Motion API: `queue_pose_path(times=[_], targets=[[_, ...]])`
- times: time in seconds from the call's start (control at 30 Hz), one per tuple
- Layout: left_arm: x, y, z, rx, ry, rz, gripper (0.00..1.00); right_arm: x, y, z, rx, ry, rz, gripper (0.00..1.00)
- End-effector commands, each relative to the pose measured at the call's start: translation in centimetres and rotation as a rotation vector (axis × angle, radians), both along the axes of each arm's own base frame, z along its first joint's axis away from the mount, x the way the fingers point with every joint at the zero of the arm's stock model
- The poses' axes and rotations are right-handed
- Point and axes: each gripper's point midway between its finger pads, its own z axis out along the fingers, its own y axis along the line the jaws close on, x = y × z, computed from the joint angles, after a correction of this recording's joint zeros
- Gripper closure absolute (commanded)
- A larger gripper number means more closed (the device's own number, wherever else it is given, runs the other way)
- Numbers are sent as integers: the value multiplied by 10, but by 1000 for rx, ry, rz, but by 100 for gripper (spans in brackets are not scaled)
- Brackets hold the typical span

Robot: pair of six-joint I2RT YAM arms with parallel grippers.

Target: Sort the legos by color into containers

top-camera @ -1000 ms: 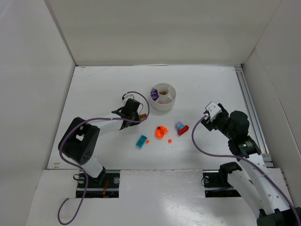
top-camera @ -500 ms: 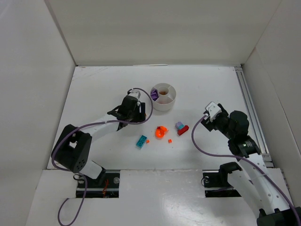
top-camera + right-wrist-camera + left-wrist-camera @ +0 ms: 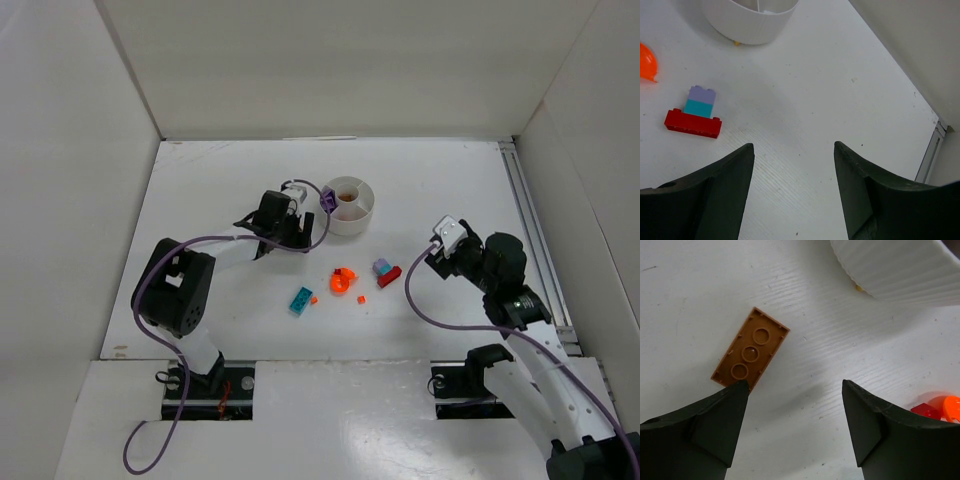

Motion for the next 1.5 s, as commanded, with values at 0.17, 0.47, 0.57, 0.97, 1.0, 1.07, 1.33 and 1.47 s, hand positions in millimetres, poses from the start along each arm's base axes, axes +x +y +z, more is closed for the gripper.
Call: queue_pose_path(times=[0.17, 0.47, 0.57, 0.97, 1.0, 1.07, 1.33, 1.47], targets=[[9, -9, 23, -12, -58, -54, 25, 3, 4, 31, 24, -103, 23, 30], [27, 2, 54, 36, -150, -35, 13, 3, 2, 31, 22, -104, 15, 29], [48, 19, 51, 33, -144, -14, 10, 3, 2, 31, 22, -104, 15, 29], [46, 16, 22, -93, -36, -138, 9, 4, 0, 38, 13, -118, 8, 29], [45, 17, 18, -91, -26, -137, 10, 3, 0, 40, 15, -128, 8, 29], [48, 19, 8, -69, 6, -122, 14, 3, 0, 40, 15, -128, 8, 29], [33, 10, -6, 2, 52, -101, 38, -5, -2, 39, 15, -128, 8, 29], [16, 10, -19, 65, 84, -77, 45, -8, -4, 43, 8, -148, 1, 29]])
